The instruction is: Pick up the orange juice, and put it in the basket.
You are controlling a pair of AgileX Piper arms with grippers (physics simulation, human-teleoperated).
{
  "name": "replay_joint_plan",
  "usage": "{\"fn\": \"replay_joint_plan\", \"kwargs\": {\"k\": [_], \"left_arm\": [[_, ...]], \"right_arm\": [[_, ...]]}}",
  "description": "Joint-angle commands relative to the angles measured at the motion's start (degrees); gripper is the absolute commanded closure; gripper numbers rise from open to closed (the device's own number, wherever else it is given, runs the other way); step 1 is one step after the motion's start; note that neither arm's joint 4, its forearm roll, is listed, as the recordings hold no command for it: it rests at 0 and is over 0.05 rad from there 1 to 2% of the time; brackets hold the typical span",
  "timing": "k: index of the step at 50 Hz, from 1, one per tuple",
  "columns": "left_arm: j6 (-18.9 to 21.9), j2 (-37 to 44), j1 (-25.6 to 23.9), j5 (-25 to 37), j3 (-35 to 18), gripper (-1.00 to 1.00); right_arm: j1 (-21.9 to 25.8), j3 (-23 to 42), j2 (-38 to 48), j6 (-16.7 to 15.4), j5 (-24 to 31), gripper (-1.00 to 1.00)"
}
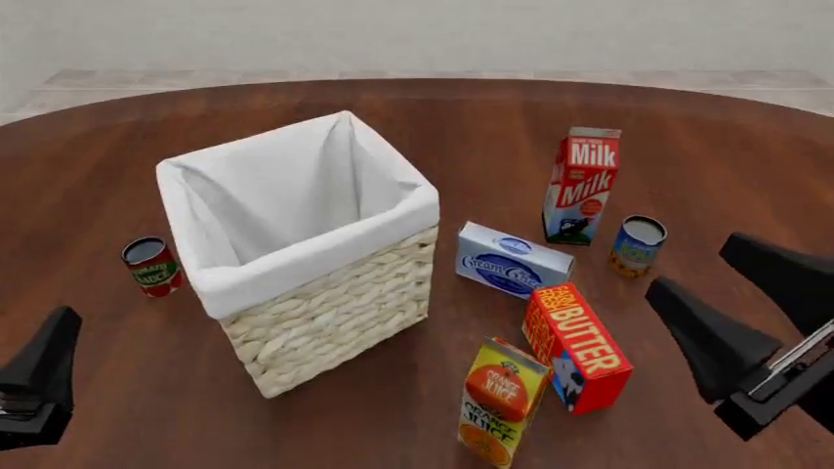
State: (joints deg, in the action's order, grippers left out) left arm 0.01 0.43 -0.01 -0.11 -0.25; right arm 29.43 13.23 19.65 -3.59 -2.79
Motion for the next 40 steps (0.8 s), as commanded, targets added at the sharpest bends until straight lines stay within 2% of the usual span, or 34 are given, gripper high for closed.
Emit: {"fn": "replay_joint_plan", "kwargs": {"k": [1, 8, 14, 17, 18, 20, 22, 27, 35, 40], "left_arm": [[-0.01, -0.01, 0.0, 0.0, 0.0, -1.0], [-0.01, 0.0, 0.0, 0.0, 0.0, -1.0], [0.0, -0.01, 0.01, 0.0, 0.0, -1.0], [0.0, 0.01, 0.01, 0.0, 0.0, -1.0], [0.0, -0.01, 0.0, 0.0, 0.0, -1.0], [-0.02, 0.01, 0.0, 0.0, 0.0, -1.0], [0.0, 0.0, 0.01, 0.0, 0.0, -1.0], [0.0, -0.01, 0.0, 0.0, 0.0, -1.0], [0.0, 0.01, 0.01, 0.0, 0.0, -1.0], [-0.01, 0.01, 0.01, 0.0, 0.0, -1.0]], "right_arm": [[9.04, 2.92, -2.72, 2.13, 8.83, -1.0], [13.65, 4.52, -11.04, 3.6, 18.9, -1.0], [16.01, 5.18, -12.81, 4.62, 22.25, -1.0], [16.24, 4.52, -11.87, 2.81, 22.59, -1.0], [17.1, 4.49, -12.02, 3.15, 23.26, -1.0], [16.75, 3.9, -11.07, 1.59, 23.18, -1.0], [17.4, 3.54, -10.2, 2.08, 23.19, -1.0], [17.85, 2.87, -6.58, 0.95, 21.12, -1.0], [18.99, 0.97, 1.84, -1.36, 15.96, -1.0], [19.58, 0.82, 6.42, -1.51, 12.51, -1.0]]}}
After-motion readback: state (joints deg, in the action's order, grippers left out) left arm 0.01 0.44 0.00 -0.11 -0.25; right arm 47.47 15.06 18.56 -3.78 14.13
